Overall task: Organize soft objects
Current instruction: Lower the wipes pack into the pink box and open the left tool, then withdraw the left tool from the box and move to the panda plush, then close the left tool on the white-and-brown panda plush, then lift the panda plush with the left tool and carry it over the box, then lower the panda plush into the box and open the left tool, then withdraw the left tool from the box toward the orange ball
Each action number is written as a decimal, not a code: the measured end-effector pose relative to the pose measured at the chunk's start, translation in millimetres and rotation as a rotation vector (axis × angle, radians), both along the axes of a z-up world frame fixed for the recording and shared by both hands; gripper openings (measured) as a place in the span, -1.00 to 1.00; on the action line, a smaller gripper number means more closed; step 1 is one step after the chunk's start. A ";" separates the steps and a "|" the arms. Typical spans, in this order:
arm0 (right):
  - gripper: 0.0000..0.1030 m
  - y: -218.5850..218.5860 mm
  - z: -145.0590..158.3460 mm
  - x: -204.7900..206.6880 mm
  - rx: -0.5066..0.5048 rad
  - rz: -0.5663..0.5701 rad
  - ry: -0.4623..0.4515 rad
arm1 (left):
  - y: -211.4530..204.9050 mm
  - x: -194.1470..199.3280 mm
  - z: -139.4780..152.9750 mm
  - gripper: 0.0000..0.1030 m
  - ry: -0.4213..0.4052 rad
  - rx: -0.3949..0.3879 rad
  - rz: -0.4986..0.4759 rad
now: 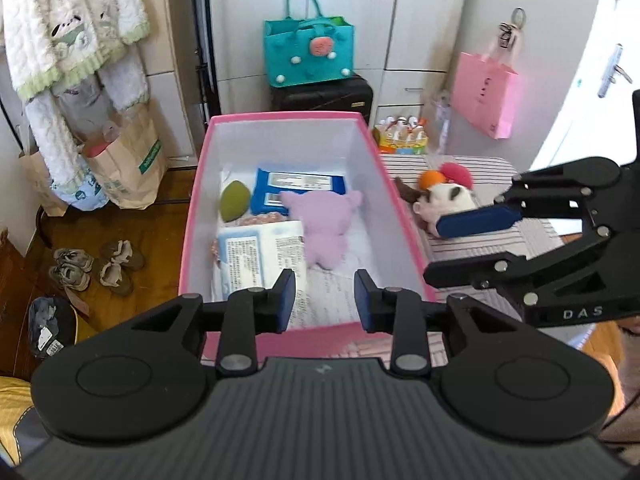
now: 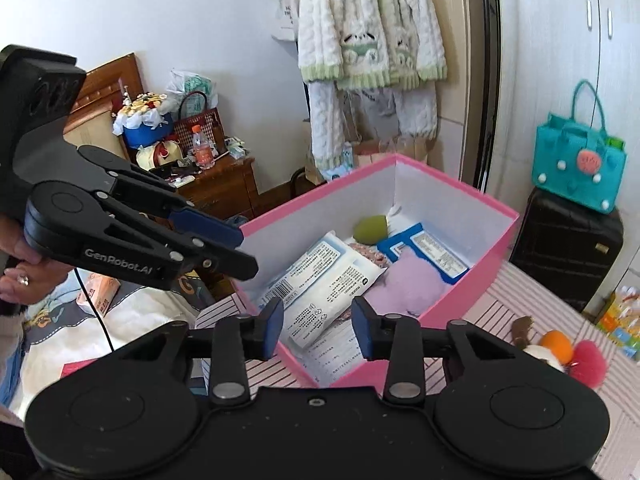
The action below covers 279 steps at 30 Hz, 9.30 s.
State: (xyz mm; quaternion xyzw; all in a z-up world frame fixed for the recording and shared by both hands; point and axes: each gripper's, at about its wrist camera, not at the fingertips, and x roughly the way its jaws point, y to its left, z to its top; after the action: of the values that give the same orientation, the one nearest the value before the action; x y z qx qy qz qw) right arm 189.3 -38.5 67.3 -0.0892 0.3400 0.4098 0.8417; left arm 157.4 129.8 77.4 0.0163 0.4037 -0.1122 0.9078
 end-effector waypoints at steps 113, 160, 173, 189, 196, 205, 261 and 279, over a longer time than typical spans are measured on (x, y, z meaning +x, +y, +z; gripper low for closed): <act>0.15 -151.7 -158.2 103.2 0.120 -0.162 0.035 | -179.5 107.3 -142.4 0.20 -0.121 -0.208 0.041; 0.16 -116.7 -74.0 -23.1 0.006 -0.110 0.118 | -118.8 12.8 -82.7 0.17 0.160 -0.367 -0.113; 0.16 -72.6 -15.0 -51.1 0.038 0.006 -0.053 | -68.6 -33.0 -21.7 0.19 0.009 -0.388 -0.145; 0.16 -2.0 1.6 2.6 0.054 0.058 -0.071 | -12.3 3.6 8.5 0.20 -0.056 -0.382 -0.061; 0.11 21.1 -26.4 49.4 0.004 0.075 0.050 | 10.6 59.0 -51.9 0.20 0.154 -0.519 0.066; 0.01 41.0 -53.2 64.4 -0.093 0.082 0.114 | 23.8 81.1 -92.1 0.20 0.285 -0.568 0.083; 0.19 -95.4 20.1 -90.4 -0.080 -0.057 -0.139 | -39.1 -81.8 7.9 0.49 -0.028 -0.010 -0.158; 0.44 -197.7 -35.3 -93.1 -0.016 -0.299 -0.180 | -127.3 -86.5 -32.3 0.49 -0.191 -0.061 -0.212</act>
State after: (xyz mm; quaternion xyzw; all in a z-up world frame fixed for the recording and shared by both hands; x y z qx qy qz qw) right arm 96.2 -236.2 32.0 -0.0808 0.2763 0.2678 0.9195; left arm 71.0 2.4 45.0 0.0421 0.3079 -0.2177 0.9252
